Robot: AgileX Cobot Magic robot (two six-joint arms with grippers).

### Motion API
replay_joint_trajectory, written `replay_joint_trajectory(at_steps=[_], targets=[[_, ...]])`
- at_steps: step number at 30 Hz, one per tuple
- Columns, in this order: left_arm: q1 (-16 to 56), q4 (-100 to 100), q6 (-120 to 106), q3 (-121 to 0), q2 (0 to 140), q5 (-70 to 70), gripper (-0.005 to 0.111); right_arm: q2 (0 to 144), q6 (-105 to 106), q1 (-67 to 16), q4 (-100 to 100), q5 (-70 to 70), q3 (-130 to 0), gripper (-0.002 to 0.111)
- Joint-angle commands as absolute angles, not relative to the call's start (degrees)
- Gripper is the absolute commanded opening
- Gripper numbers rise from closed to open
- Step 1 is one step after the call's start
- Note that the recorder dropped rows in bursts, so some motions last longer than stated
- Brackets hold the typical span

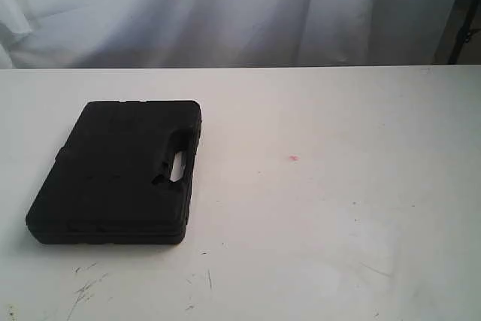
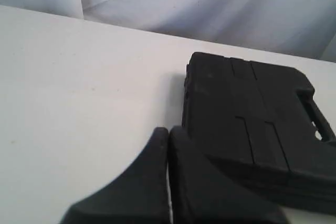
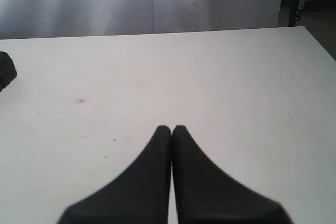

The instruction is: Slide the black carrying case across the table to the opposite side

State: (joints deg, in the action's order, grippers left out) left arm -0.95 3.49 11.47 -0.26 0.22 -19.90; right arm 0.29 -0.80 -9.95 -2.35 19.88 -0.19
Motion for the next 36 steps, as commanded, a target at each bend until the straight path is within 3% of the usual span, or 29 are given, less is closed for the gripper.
replay_joint_trajectory(at_steps=[1, 9, 15, 20, 29, 36], targets=[[-1.14, 3.29, 11.66, 0.00, 0.00, -11.65, 0.000, 0.00, -0.79, -9.66, -2.43, 19.77, 0.00, 0.000], [-1.14, 3.29, 11.66, 0.00, 0.00, 6.28, 0.000, 0.00, -0.79, -9.66, -2.43, 19.77, 0.00, 0.000], [-1.14, 3.53, 11.66, 0.00, 0.00, 9.06, 0.000, 0.00, -0.79, -9.66, -2.43, 19.77, 0.00, 0.000], [-1.14, 3.53, 11.78, -5.11, 2.10, 3.94, 0.000, 0.00, -0.79, -9.66, -2.43, 19.77, 0.00, 0.000], [-1.03, 3.53, 11.78, -25.50, 25.22, -10.46, 0.000, 0.00, -0.79, -9.66, -2.43, 19.77, 0.00, 0.000], [-1.03, 1.37, 11.42, -34.07, 41.93, -21.00, 0.000, 0.00, -0.79, -9.66, -2.43, 19.77, 0.00, 0.000]])
